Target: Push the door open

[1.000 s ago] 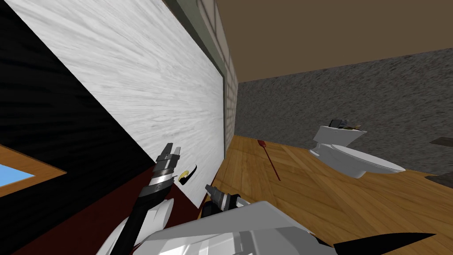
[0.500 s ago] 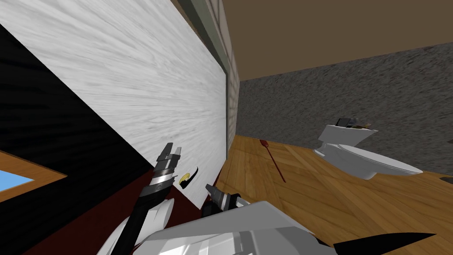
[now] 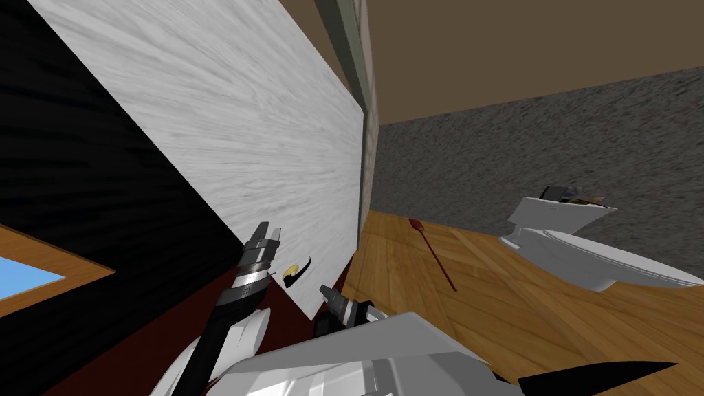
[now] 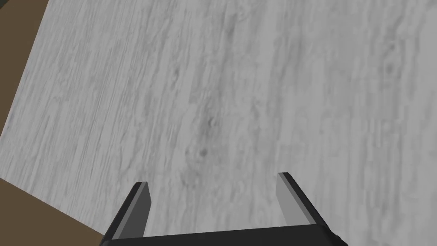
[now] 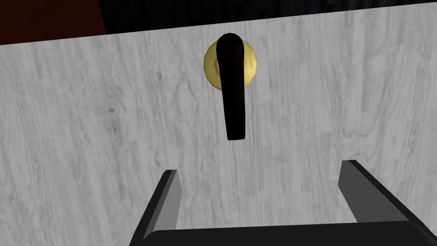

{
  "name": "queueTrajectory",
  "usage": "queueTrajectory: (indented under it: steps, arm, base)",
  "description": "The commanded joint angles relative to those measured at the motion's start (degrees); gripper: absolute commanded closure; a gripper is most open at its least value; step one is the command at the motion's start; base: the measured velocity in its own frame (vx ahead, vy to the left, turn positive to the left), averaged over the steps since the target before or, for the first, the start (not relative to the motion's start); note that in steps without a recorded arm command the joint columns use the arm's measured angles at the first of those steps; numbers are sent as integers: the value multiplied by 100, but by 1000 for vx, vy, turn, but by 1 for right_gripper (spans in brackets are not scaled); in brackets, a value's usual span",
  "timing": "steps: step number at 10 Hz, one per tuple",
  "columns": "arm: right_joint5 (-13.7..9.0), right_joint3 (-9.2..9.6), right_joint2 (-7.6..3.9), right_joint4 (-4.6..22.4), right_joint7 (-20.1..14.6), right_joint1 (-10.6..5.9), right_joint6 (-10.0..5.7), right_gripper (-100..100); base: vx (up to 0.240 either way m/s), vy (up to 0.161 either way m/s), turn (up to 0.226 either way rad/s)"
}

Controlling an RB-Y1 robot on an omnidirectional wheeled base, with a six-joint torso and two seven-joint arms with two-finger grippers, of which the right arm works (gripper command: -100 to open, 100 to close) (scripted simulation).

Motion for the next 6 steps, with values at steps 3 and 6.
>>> queueTrajectory:
  steps: [3, 6]
  arm:
    - [-4, -61, 68, 105, 19, -6, -31, -100]
    - [-3, -51, 58, 86, 17, -3, -24, 100]
  base:
    - [104, 177, 32]
    - [8, 13, 0]
